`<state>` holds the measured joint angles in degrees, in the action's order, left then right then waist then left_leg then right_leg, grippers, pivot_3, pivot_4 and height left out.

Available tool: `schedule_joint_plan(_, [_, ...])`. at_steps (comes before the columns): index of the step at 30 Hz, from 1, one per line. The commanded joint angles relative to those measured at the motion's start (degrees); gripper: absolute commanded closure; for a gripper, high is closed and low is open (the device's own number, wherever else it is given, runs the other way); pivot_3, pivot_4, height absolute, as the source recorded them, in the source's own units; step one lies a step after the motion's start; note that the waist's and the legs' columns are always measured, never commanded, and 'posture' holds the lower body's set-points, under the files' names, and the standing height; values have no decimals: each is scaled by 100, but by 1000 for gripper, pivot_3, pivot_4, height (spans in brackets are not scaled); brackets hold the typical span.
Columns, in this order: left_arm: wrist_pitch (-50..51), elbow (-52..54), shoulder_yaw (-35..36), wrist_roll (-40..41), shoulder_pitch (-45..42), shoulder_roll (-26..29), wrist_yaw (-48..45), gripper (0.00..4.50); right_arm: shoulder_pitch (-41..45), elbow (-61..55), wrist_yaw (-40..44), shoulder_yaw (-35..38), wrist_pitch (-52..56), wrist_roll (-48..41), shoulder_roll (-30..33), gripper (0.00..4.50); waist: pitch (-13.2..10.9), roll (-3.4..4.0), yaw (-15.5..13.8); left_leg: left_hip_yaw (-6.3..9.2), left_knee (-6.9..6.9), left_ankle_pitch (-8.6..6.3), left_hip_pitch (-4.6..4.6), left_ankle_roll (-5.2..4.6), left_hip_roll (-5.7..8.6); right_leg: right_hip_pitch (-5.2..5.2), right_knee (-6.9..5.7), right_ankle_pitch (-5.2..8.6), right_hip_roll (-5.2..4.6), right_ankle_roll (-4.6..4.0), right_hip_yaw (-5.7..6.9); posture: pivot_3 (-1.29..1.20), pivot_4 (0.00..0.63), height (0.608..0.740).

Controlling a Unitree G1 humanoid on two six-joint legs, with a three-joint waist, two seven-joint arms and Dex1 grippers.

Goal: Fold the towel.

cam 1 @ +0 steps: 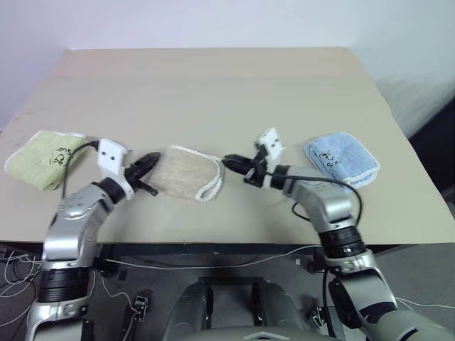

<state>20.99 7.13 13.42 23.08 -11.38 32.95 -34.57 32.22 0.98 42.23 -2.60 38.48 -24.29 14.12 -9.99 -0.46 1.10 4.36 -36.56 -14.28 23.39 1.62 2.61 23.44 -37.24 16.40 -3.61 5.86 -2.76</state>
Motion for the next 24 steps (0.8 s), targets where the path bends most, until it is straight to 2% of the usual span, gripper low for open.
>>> schedule_joint_plan(1, [-73,1,165,-153,222,218,-47,4500,7,-320,-315,602,1481,-1053,-153,2575,0,0,6,-1,2,0,-1,0,0,1,0,0,0,0,-1,0,150,740])
schedule_joint_plan(8, [-121,-70,224,-148,230,299,-47,4500,250,309,-1221,1553,3227,-2035,-741,207,0,0,-23,-1,4,0,2,0,1,2,2,0,-5,-1,-2,0,150,740])
schedule_joint_plan(9, [-125,-51,220,-145,247,300,-49,4500,286,419,-1345,1612,3334,-2067,-845,24,0,0,-19,-1,4,0,2,0,1,3,2,0,-5,-1,-2,0,150,740])
schedule_joint_plan(14, [-124,52,236,-117,321,296,-56,4500,447,919,-1796,1675,3477,-1986,-1167,24,0,0,-1,-2,7,0,2,1,1,7,1,0,-4,-1,-2,0,150,740])
schedule_joint_plan(24, [-153,161,264,-39,420,265,-85,4500,968,2041,-1879,1386,3139,-1711,-1590,24,4,-3,111,-4,12,2,-1,4,-3,10,-5,0,3,-2,-2,0,150,740])
